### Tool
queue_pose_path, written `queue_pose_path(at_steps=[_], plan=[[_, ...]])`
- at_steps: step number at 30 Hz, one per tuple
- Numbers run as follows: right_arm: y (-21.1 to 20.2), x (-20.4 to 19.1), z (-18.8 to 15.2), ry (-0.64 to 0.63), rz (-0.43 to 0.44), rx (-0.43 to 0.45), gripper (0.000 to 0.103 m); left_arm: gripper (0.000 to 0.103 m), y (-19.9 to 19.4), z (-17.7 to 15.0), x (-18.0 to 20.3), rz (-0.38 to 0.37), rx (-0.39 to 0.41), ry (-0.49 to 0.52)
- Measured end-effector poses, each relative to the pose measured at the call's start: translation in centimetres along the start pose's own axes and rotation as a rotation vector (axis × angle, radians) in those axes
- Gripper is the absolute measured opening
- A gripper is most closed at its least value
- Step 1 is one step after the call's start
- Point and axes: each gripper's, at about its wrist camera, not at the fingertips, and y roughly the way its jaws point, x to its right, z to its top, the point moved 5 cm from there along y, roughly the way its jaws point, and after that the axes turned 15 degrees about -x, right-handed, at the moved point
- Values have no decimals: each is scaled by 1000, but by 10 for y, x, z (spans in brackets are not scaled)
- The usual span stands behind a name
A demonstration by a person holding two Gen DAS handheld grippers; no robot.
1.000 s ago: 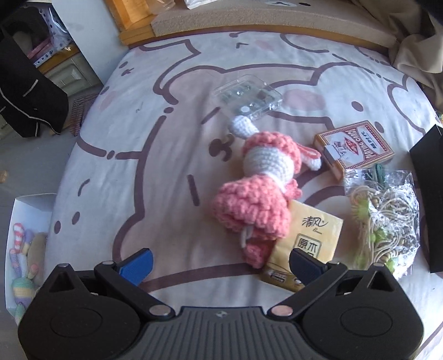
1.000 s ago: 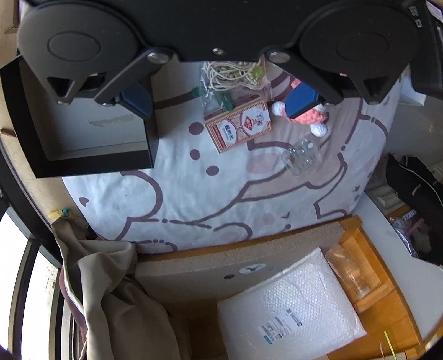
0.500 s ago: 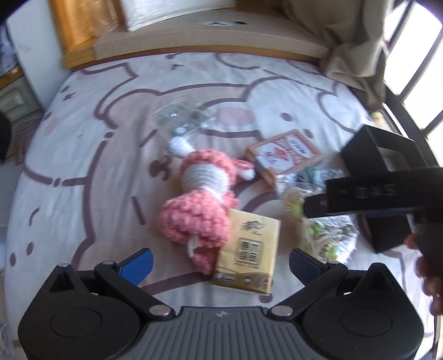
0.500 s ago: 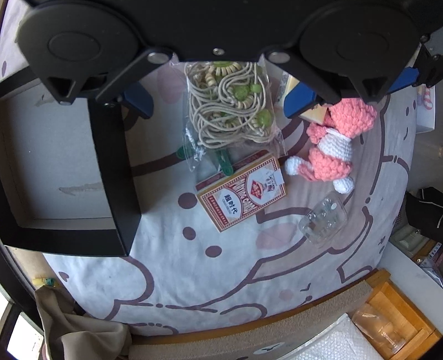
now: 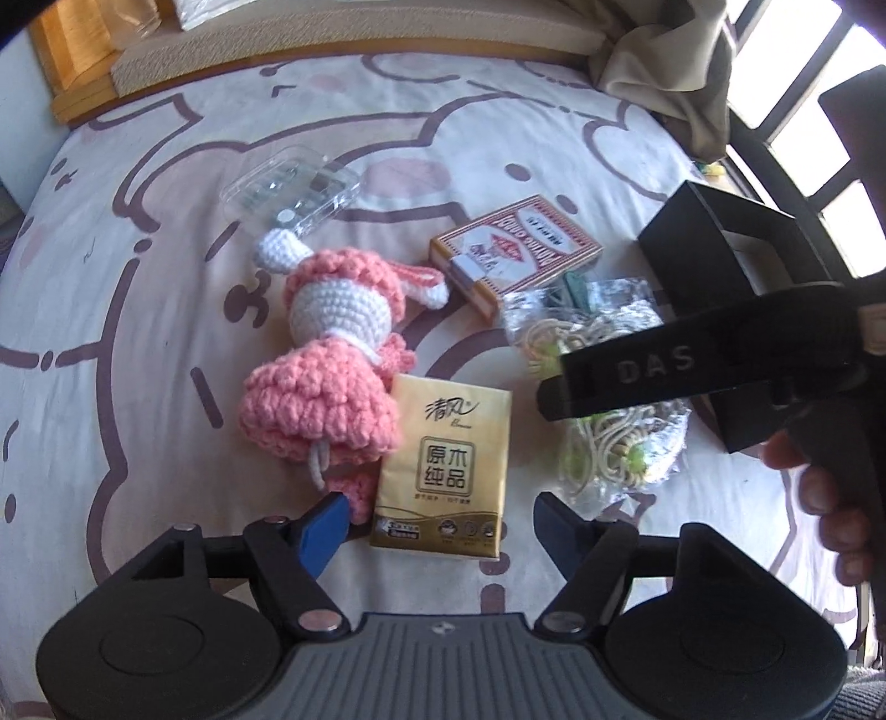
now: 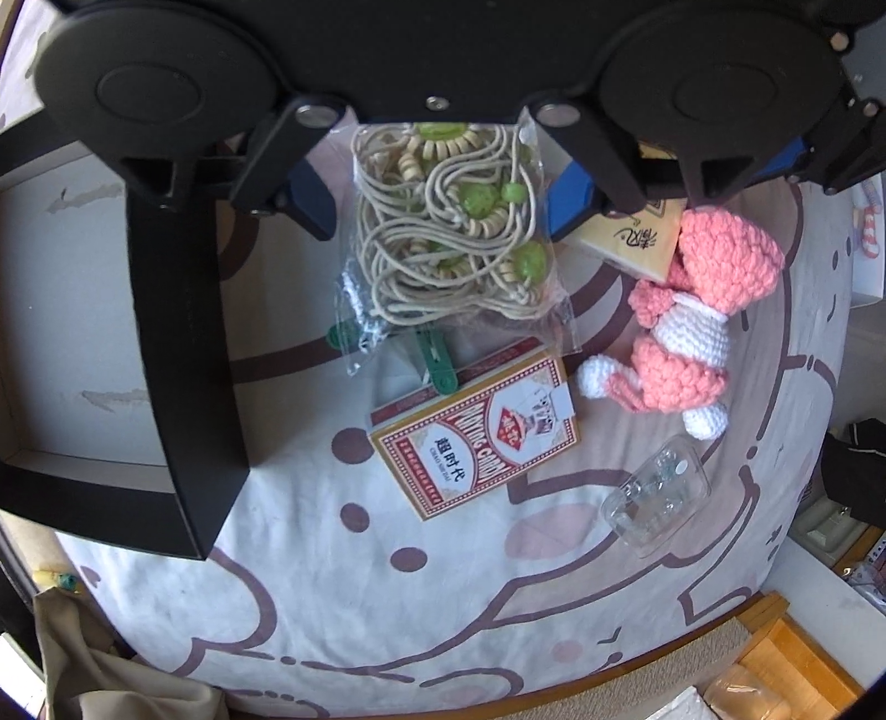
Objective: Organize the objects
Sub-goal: 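Lower the left tool onto the yellow tissue pack while the right tool approaches the bead bag, then close the left tool on the tissue pack while the right tool grasps the bead bag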
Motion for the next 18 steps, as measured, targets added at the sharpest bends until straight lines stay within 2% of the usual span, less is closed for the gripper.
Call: queue_pose_path(at_steps=[2, 8, 17, 18], plan=[[-2, 0, -1, -14, 4, -7, 67, 71, 3, 2, -1, 1, -9, -10], [-7, 3, -11, -70, 6, -51, 60, 71, 7, 8, 4, 4, -22, -13], [-19, 9, -21, -108, 4, -50, 59, 71, 20, 14, 18, 37, -52, 1], [-19, 11, -22, -108, 4, -50, 59, 68, 22, 15, 19, 47, -60, 7]])
